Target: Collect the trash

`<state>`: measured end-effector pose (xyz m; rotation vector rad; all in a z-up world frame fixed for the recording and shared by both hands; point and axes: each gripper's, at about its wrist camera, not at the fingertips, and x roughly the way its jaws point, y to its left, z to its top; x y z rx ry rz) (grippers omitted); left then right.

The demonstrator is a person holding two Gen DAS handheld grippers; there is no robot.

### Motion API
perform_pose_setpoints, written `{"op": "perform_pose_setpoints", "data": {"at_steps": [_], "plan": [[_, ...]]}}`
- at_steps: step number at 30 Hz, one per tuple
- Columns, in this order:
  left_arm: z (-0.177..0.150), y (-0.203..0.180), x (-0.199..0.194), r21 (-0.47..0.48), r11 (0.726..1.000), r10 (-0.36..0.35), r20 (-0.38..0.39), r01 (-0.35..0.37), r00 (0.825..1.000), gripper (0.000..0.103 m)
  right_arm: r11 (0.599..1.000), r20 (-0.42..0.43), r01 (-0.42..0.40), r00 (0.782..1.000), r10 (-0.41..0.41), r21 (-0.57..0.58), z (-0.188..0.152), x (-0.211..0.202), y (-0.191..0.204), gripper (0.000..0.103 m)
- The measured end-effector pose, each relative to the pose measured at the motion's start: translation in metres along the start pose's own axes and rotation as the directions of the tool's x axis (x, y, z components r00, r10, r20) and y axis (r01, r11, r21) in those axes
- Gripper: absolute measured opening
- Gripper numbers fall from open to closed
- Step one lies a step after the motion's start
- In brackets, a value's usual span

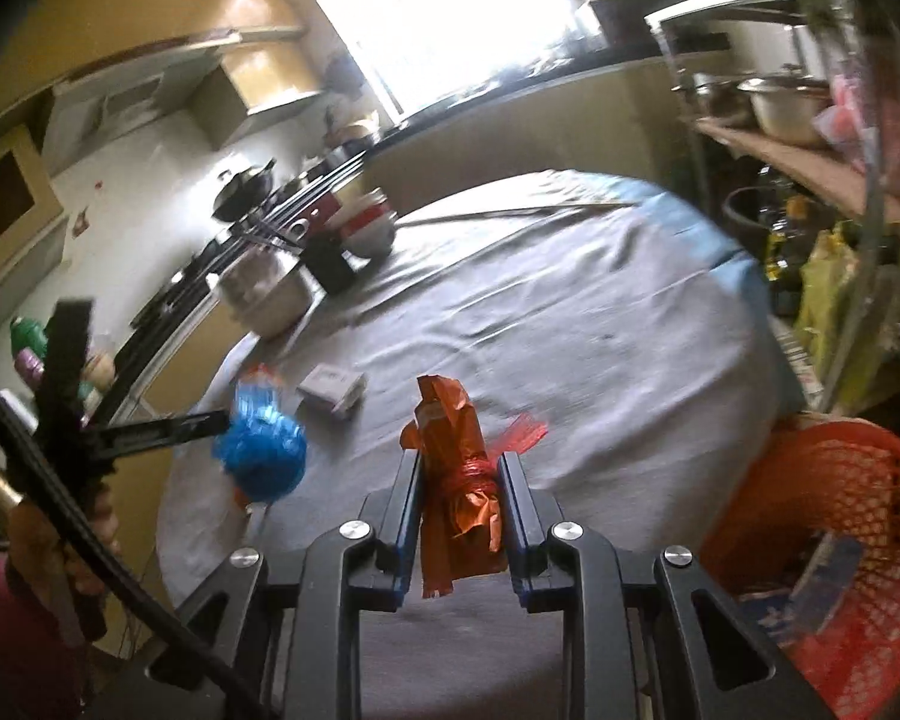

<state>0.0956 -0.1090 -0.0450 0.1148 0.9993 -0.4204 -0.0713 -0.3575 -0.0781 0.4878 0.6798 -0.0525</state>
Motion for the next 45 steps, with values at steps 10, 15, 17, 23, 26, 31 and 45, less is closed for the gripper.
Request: {"op": "perform_pose_setpoints", "data": {"at_steps": [10,15,17,23,26,31,45], "plan": [[-0.012,-0.024,-0.023,0.097,0.995,-0.026,0.048,0.021,0.998,0.002,0.991,0.036,0.090,0.995,-0.095,0.100,-0.008,-0.041,-0.053,0.027],[-0.032,-0.013,-0.011,0.077,0.996,0.046,0.038,-0.049,0.998,0.068,0.986,0.022,0.112,0.993,-0.115,0.126,-0.016,-0.045,-0.068,0.027],[-0.038,-0.010,-0.006,0.069,0.996,0.051,0.033,-0.053,0.998,0.068,0.984,0.014,0.111,0.993,-0.114,0.139,-0.020,-0.044,-0.072,0.027],[-0.048,-0.011,0.028,0.076,0.997,0.017,-0.048,-0.014,0.999,0.068,0.981,-0.005,0.123,0.992,-0.124,0.150,-0.030,-0.039,-0.077,0.027],[-0.049,-0.010,0.043,0.058,0.998,0.029,-0.053,-0.026,0.998,0.060,0.980,-0.008,0.128,0.992,-0.129,0.153,-0.033,-0.040,-0.079,0.027],[-0.049,-0.008,0.046,0.030,0.999,0.015,-0.026,-0.014,1.000,0.042,0.976,-0.001,0.133,0.991,-0.135,0.173,-0.036,-0.046,-0.087,0.027],[-0.042,-0.079,-0.021,0.230,0.972,-0.071,0.134,0.039,0.988,0.034,0.963,0.040,0.159,0.984,-0.172,0.219,-0.035,-0.066,-0.110,0.027]]}}
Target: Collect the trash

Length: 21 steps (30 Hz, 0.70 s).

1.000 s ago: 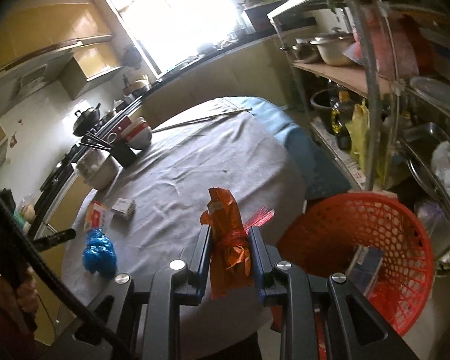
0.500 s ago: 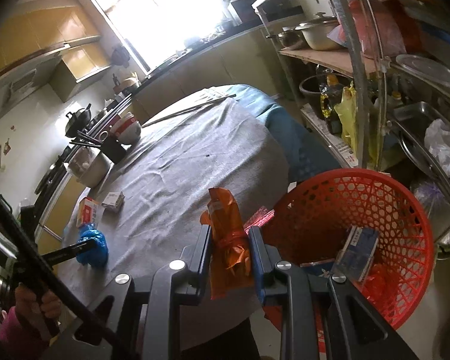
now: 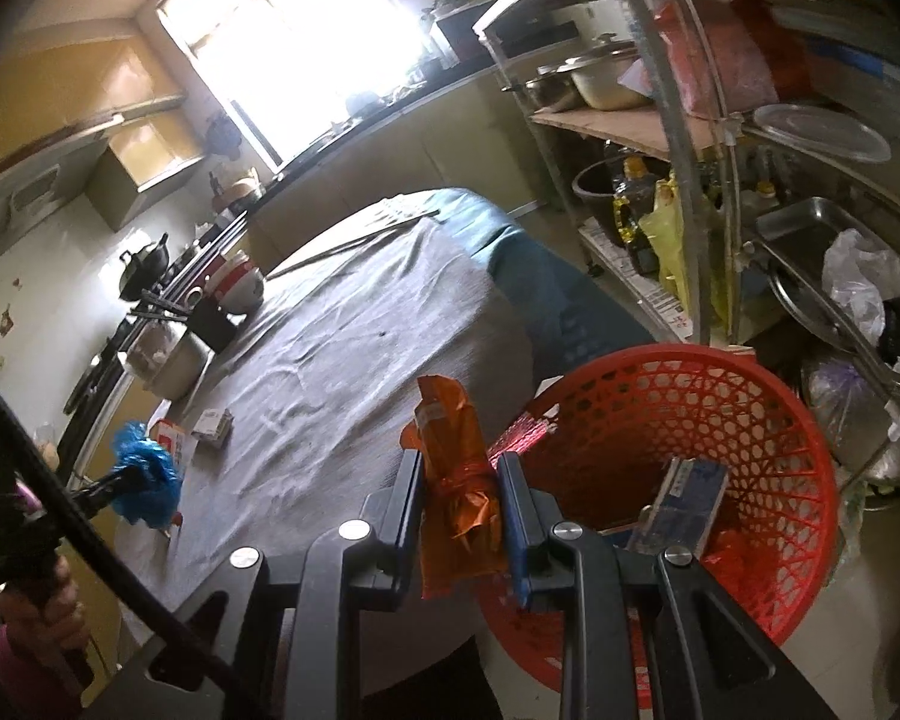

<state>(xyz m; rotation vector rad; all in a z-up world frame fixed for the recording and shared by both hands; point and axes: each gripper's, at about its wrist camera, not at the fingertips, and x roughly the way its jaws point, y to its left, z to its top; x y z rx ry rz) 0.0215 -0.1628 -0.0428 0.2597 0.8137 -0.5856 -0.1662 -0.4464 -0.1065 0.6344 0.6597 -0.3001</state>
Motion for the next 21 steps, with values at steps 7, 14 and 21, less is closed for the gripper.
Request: {"op": "perform_pose_setpoints", "data": {"at_steps": [7,14,21], "plan": [[0.010,-0.078,-0.020,0.200,0.971,-0.138,0.039,0.128,0.990,0.034,0.999,0.040,0.028,0.999,-0.030,0.039,0.003,-0.021,-0.024,0.027],[0.017,-0.141,-0.019,0.330,0.918,-0.240,0.021,0.220,0.970,0.034,0.995,0.053,0.062,0.996,-0.066,0.078,-0.002,-0.039,-0.048,0.027],[0.028,-0.198,-0.010,0.404,0.857,-0.345,-0.014,0.321,0.939,0.036,0.989,0.071,0.074,0.994,-0.083,0.125,-0.003,-0.050,-0.067,0.027]]}}
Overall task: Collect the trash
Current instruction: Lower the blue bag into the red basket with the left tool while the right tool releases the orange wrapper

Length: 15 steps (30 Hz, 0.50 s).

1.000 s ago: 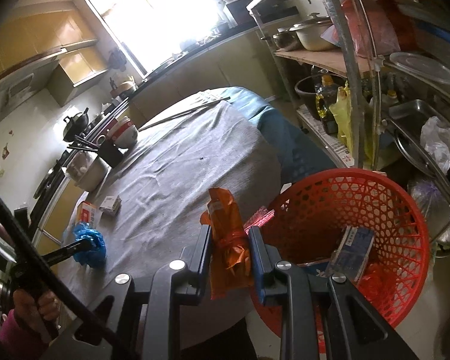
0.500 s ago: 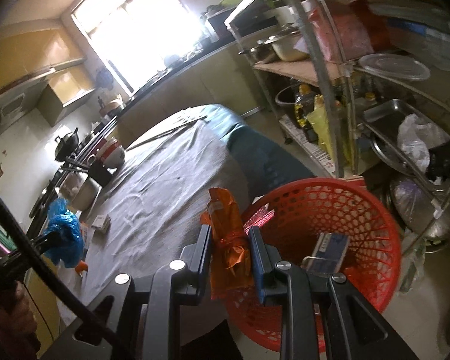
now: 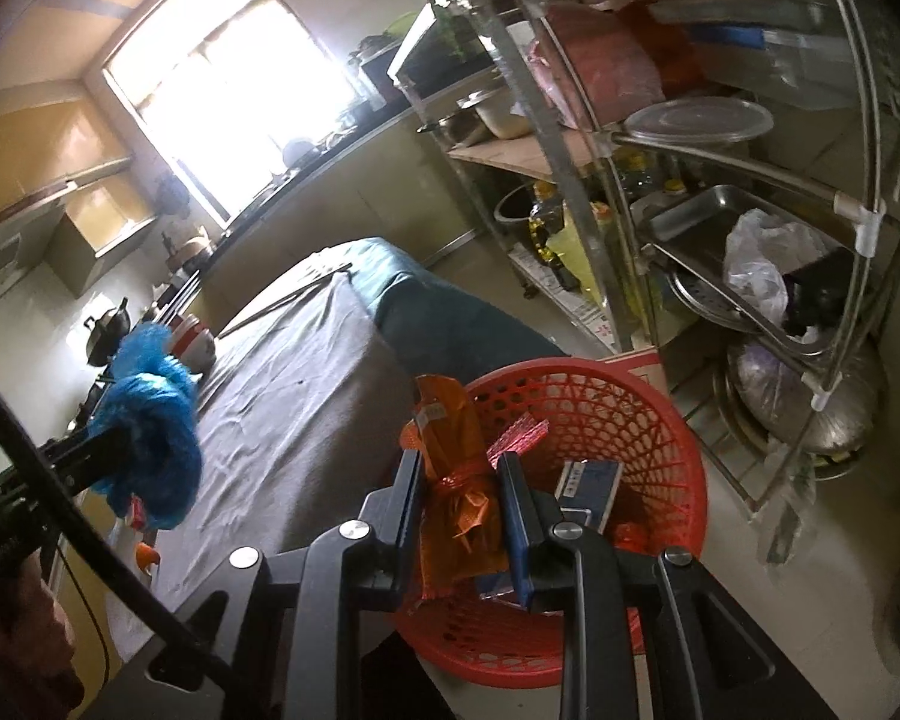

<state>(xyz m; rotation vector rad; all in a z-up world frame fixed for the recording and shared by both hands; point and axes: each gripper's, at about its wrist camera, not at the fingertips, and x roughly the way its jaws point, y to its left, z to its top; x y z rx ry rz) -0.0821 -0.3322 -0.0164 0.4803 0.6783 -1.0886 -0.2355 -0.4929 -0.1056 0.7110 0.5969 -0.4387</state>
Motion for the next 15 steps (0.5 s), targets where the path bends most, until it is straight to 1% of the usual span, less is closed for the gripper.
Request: {"op": "perform_pose_setpoints", "data": {"at_steps": [3,7,10,15], "plan": [[0.007,-0.009,0.013,0.001,0.999,-0.041,-0.008,0.041,0.999,0.036,1.000,0.004,0.006,1.000,-0.006,0.006,0.002,-0.002,-0.003,0.027],[0.011,-0.017,0.027,-0.006,0.998,-0.069,-0.018,0.069,0.997,0.036,1.000,0.015,0.007,1.000,-0.008,0.012,0.004,-0.006,-0.007,0.027],[0.009,-0.024,0.032,0.008,0.998,-0.063,-0.025,0.063,0.998,0.036,1.000,0.016,0.011,1.000,-0.011,0.010,0.004,-0.006,-0.008,0.027],[0.008,-0.029,0.038,0.029,0.999,-0.034,-0.040,0.035,0.999,0.036,1.000,0.005,0.008,1.000,-0.008,0.011,0.003,-0.001,-0.007,0.027]]}}
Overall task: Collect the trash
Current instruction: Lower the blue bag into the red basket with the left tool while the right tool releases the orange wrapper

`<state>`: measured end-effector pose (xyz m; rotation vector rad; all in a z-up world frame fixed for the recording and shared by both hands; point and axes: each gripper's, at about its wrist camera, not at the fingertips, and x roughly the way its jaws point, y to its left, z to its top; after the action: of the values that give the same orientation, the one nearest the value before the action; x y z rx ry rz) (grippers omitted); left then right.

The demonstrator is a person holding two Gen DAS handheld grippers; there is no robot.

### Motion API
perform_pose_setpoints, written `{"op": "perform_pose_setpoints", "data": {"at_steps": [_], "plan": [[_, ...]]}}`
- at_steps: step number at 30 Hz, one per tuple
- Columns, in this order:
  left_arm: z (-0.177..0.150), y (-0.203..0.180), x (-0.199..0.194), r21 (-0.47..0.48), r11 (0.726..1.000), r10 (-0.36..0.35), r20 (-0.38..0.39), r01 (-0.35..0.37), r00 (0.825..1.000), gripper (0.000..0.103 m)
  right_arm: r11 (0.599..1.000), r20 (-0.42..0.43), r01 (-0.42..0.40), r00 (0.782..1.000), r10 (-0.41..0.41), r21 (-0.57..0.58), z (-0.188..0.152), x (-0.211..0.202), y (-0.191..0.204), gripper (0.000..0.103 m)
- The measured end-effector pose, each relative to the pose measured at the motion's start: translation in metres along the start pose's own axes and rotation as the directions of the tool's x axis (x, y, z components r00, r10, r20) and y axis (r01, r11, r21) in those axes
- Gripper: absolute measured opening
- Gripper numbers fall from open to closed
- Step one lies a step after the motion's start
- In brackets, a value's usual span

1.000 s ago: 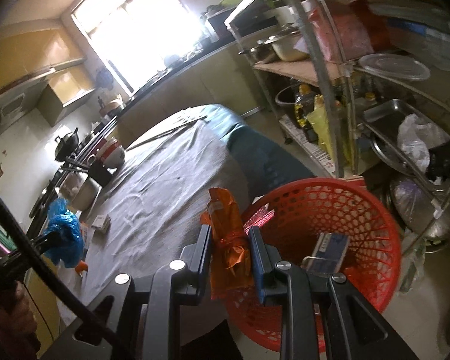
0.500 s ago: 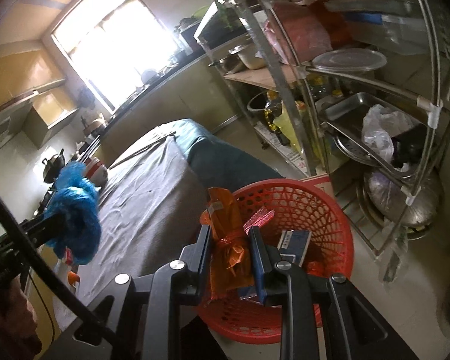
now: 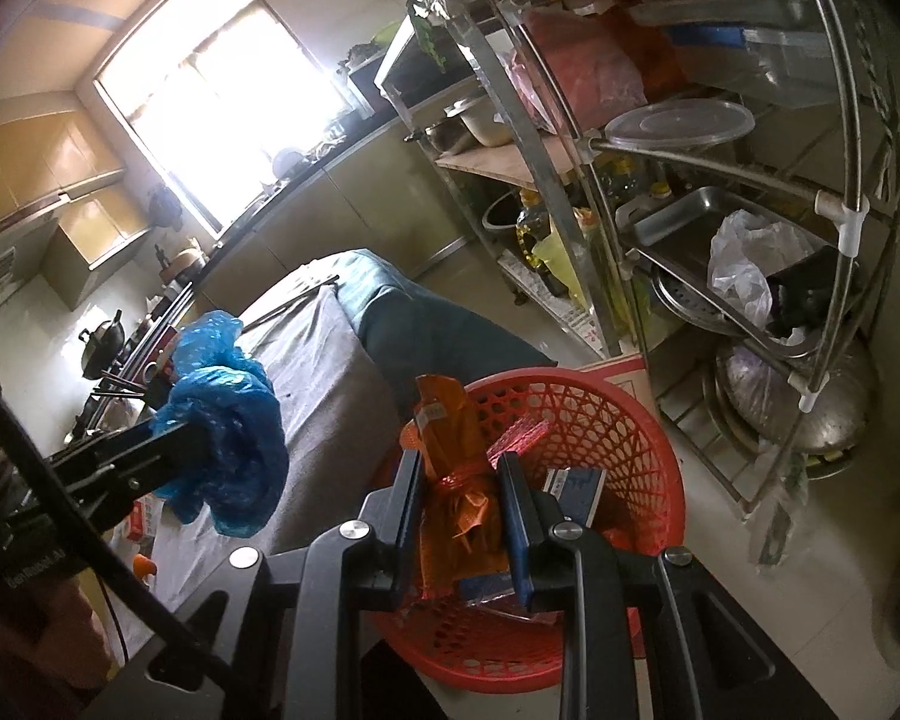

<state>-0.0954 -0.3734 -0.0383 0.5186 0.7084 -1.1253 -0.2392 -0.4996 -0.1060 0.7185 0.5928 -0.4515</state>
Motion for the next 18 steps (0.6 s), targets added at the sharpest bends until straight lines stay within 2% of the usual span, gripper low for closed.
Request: {"op": "perform_pose_setpoints", "data": {"at_steps": [18], "plan": [[0.003,-0.012,0.017,0.035,0.999,0.014,-0.026,-0.014,1.000,0.036,0.999,0.006,-0.024,1.000,0.024,0.038,0.000,-0.002,-0.009,0.027]]}}
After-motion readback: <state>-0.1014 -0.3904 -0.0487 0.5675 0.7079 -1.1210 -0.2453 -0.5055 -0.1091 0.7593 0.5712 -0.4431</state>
